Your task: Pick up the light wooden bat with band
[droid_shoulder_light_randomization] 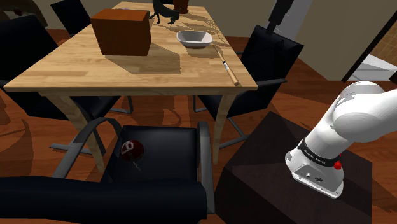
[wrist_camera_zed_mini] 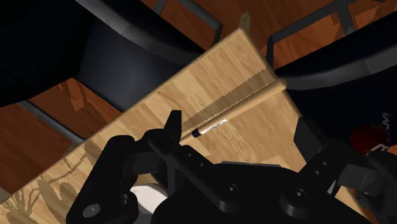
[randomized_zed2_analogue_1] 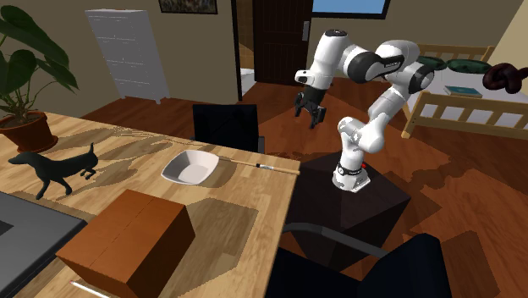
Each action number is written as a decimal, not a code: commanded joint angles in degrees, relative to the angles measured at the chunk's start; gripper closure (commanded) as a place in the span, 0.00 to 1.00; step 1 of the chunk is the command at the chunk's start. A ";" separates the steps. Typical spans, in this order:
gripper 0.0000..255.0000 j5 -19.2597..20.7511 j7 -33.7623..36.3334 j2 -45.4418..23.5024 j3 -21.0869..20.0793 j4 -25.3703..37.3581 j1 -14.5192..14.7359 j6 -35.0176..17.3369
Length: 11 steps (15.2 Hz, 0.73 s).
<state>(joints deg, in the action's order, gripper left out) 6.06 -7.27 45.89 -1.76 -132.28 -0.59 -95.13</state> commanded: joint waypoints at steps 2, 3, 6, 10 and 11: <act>0.00 -0.38 2.15 -2.10 -0.42 0.29 -0.69 -1.22; 0.00 -0.75 4.26 -4.23 -0.83 0.67 -1.39 -2.41; 0.00 -1.71 10.48 -10.78 -1.88 2.23 -3.45 -5.71; 0.00 -2.66 18.45 -19.70 -2.77 5.20 -5.95 -9.48; 0.00 -2.86 20.38 -21.93 -2.90 6.08 -6.53 -10.31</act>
<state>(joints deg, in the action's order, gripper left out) 3.45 10.90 26.31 -4.43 -127.38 -6.51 -104.81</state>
